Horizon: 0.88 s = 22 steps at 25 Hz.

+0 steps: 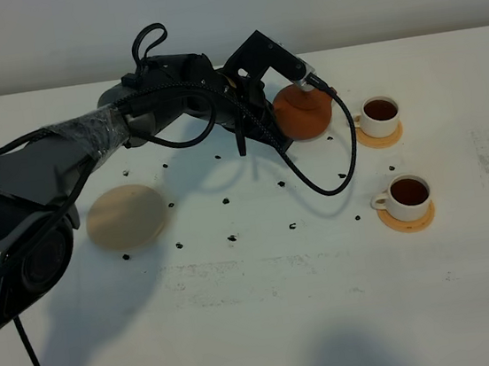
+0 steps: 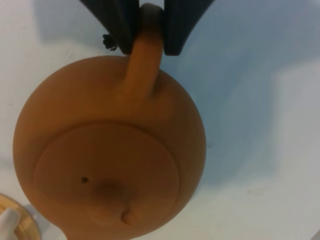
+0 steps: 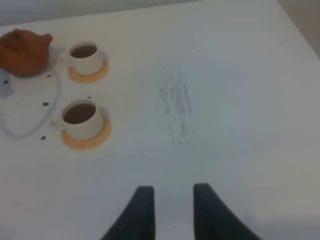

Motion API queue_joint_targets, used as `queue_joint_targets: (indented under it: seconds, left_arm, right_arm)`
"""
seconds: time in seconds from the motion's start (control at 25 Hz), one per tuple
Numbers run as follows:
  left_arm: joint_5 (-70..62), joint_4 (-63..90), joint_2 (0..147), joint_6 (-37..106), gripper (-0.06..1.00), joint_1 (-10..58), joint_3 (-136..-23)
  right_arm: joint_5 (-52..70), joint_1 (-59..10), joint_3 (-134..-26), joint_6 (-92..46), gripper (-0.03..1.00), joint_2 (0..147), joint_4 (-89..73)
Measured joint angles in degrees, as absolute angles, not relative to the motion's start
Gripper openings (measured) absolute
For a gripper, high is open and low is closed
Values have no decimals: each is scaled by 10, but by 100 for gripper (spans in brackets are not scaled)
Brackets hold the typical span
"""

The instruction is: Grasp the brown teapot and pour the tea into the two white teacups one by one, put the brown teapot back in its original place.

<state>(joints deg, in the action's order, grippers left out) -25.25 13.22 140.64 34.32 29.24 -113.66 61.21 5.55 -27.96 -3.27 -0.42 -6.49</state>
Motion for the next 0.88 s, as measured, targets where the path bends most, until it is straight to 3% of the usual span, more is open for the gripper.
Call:
queue_joint_targets:
  seconds: [0.6,0.88]
  left_arm:
    - [-247,121,1373,343,8,290,-1133]
    - [-207,118,1277,343,8,271,-1016]
  right_arm:
    - [612,55,-280,-33,22,-4,-65]
    - [612,55,-280,-33,22,-4,-65]
